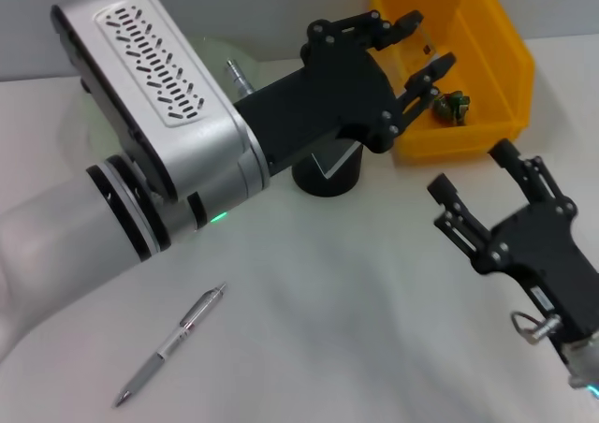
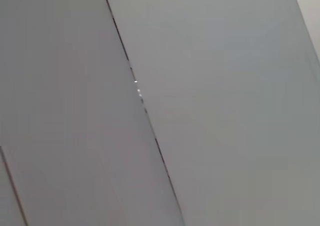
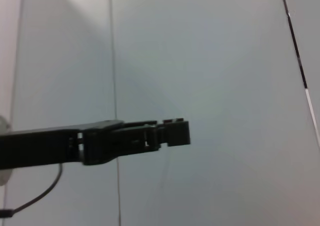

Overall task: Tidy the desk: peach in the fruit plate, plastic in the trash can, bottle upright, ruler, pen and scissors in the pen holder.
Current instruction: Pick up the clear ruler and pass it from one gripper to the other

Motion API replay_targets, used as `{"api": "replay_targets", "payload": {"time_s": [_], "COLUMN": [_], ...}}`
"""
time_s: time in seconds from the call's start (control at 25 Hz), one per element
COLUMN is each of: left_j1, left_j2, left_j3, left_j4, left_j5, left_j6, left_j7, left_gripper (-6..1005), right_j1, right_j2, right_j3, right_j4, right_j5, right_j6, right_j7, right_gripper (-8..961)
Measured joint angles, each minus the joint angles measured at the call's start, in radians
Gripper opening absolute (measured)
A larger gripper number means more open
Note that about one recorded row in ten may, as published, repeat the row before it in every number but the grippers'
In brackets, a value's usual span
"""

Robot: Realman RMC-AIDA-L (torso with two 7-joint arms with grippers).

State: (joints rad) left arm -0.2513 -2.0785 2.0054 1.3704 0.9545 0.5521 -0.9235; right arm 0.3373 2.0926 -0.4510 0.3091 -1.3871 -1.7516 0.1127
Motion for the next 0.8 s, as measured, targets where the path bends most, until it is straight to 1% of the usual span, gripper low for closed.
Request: {"api": "replay_targets", "payload": {"time_s": [0.04, 0.08, 0.12, 0.24, 0.44, 0.64, 0.8], "left_j1": [0.000, -0.003, -0.020, -0.024, -0.063, -0.073, -0.080], "left_j2": [0.000, 0.000, 0.000, 0.000, 0.000, 0.000, -0.001], "left_j3": [0.000, 0.001, 0.002, 0.002, 0.014, 0.020, 0.024], "left_j4": [0.000, -0.017, -0.064, -0.073, -0.128, -0.136, -0.153], "left_j5": [0.000, -0.029, -0.067, -0.072, -0.093, -0.104, -0.124], "left_j6": [0.000, 0.002, 0.005, 0.005, 0.005, 0.006, 0.006], "left_j7": [0.000, 0.027, 0.067, 0.070, 0.076, 0.079, 0.097], "left_gripper": [400, 401, 401, 402, 403, 405, 406], "right_j1": [0.000, 0.013, 0.031, 0.043, 0.065, 0.089, 0.109], "right_j2": [0.000, 0.000, 0.000, 0.000, 0.000, 0.000, 0.000], "right_j3": [0.000, 0.003, 0.004, 0.004, 0.005, 0.013, 0.064], "right_j4": [0.000, 0.009, 0.019, 0.025, 0.040, 0.065, 0.091], "right_j5": [0.000, -0.001, -0.002, -0.003, -0.020, -0.030, -0.032], "right_j6": [0.000, 0.017, 0.043, 0.054, 0.074, 0.098, 0.136], "right_j7": [0.000, 0.000, -0.001, -0.001, -0.003, -0.015, -0.019], "right_gripper": [813, 813, 813, 813, 813, 812, 812]}}
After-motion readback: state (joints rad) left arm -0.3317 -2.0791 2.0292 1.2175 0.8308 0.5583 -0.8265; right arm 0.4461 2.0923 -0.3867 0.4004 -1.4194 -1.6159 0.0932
